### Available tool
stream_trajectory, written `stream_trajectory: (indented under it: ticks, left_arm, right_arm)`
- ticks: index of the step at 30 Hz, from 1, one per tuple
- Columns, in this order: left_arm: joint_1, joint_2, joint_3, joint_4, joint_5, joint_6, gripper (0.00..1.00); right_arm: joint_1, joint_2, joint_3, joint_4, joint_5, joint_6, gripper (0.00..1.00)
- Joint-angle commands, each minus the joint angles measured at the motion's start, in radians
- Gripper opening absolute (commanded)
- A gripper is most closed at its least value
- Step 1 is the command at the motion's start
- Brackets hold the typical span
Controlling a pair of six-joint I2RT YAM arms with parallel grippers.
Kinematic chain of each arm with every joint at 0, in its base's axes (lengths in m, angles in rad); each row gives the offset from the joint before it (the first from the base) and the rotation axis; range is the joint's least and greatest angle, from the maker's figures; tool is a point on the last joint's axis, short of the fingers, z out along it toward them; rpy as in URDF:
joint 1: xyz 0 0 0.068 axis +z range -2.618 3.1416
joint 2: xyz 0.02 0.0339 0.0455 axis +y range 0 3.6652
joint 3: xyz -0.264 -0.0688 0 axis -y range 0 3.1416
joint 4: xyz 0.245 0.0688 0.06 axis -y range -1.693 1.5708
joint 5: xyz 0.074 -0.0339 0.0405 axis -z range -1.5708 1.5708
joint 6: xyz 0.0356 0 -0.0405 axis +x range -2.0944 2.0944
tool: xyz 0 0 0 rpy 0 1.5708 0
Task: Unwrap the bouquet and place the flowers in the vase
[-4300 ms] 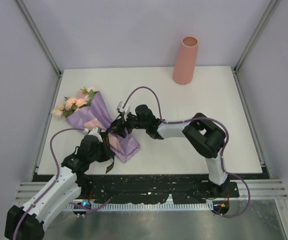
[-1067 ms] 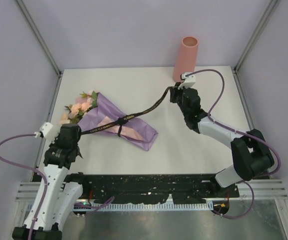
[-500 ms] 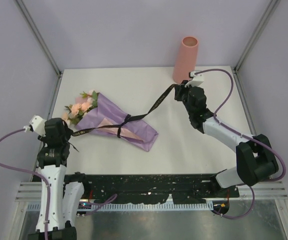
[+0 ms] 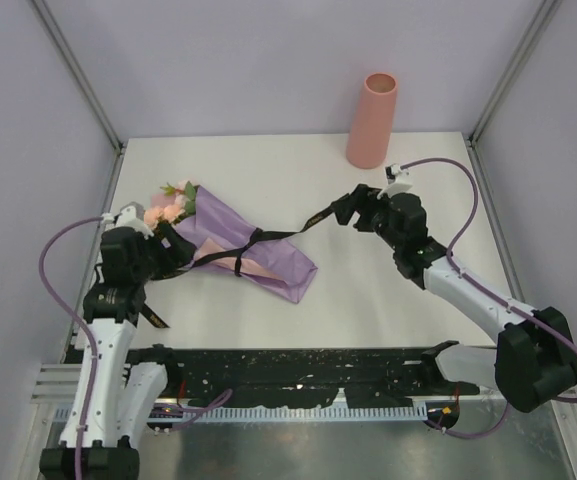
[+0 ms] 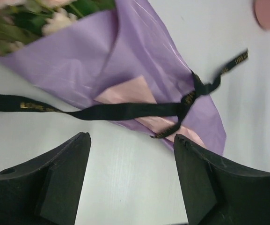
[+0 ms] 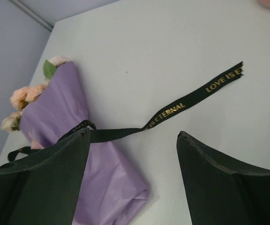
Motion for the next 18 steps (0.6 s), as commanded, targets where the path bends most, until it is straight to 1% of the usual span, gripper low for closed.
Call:
stream_trajectory:
  ticks: [1, 3, 6, 8, 9, 11, 14, 16, 18]
  left_arm:
    - [-0.180, 0.150, 0.041, 0.113, 0.202, 0.081, 0.75]
    - [-0.243, 0.231, 0.068, 0.156, 0.213, 0.080, 0.75]
    - [-0.288, 0.363, 0.133, 0.182, 0.228, 0.079, 0.70]
    - [-0.309, 0.444, 0.186, 0.155, 0.167, 0.104, 0.66]
    - [-0.329, 0.484, 0.222, 0.127, 0.102, 0.128, 0.66]
    - [-0.354, 0.547, 0.281, 0.095, 0.055, 0.173, 0.65]
    - [-0.366, 0.607, 0.317, 0.113, 0.125, 0.173, 0.65]
    - [-0.384, 0.661, 0.343, 0.107, 0.112, 0.178, 0.64]
    - [-0.388, 0.722, 0.367, 0.067, 0.107, 0.175, 0.60]
  right_arm:
    - [0.009, -0.051, -0.014, 0.078, -0.202, 0.154, 0.77]
    - [0.032, -0.039, -0.011, 0.084, -0.221, 0.225, 0.74]
    - [0.072, -0.026, -0.004, 0.056, -0.218, 0.261, 0.72]
    - [0.089, -0.029, -0.014, 0.044, -0.191, 0.259, 0.72]
    - [0.089, -0.031, -0.018, 0.043, -0.186, 0.259, 0.72]
    - [0.092, -0.035, -0.030, 0.044, -0.175, 0.261, 0.72]
    - [0.096, -0.026, -0.034, 0.043, -0.178, 0.233, 0.72]
    - [0.096, -0.019, -0.027, 0.014, -0.167, 0.216, 0.72]
    - [0.096, -0.019, -0.027, 0.006, -0.166, 0.216, 0.72]
